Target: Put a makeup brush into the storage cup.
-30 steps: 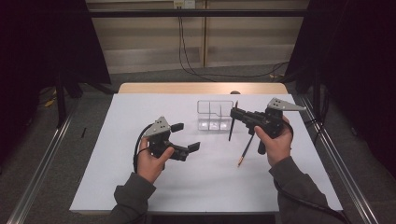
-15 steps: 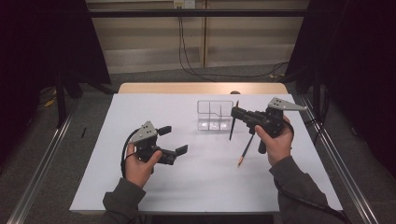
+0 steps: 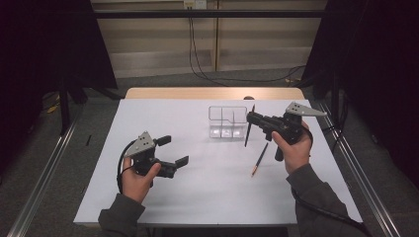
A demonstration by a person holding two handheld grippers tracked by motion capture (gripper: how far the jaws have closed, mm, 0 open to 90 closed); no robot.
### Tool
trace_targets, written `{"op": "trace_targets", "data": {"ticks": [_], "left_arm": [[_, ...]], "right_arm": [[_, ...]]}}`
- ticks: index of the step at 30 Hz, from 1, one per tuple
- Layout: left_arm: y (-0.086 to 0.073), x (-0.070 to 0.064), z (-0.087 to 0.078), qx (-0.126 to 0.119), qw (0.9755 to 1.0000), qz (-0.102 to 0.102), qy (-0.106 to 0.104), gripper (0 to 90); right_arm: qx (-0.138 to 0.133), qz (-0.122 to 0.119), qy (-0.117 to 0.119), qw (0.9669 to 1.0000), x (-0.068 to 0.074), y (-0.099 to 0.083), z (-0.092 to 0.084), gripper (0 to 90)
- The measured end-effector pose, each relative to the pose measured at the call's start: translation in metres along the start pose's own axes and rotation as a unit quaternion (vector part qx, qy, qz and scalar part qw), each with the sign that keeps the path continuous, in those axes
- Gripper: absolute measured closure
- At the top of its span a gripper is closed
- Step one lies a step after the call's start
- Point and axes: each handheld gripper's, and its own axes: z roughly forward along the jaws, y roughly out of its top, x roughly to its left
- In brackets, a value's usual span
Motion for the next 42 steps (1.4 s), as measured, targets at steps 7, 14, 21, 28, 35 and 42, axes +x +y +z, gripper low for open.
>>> {"op": "trace_targets", "data": {"ticks": [7,14,21,28,35,42], "left_arm": [[-0.004,0.002,-0.007,-0.002,1.0,-0.001,0.003,0.4],[-0.005,0.004,-0.017,-0.009,0.9998,-0.002,0.015,0.6],[-0.008,0.004,-0.022,-0.003,0.9997,0.006,0.023,0.7],[-0.008,0.006,-0.025,-0.003,0.9995,0.003,0.03,1.0],[-0.009,0.007,-0.027,-0.003,0.9996,0.004,0.028,1.2],[-0.01,0.008,-0.028,-0.001,0.9994,0.004,0.034,1.5]], "right_arm": [[-0.001,-0.001,-0.004,1.0,-0.002,0.001,0.003,84.8],[0.002,-0.004,-0.004,1.0,-0.004,0.001,0.009,84.8],[0.002,-0.011,-0.004,0.9999,-0.008,0.003,0.014,84.8],[0.002,-0.014,-0.013,0.9998,-0.013,0.006,0.014,84.8],[0.004,-0.017,-0.02,0.9996,-0.018,0.008,0.016,84.8],[0.002,-0.021,-0.024,0.9995,-0.02,0.012,0.02,84.8]]}}
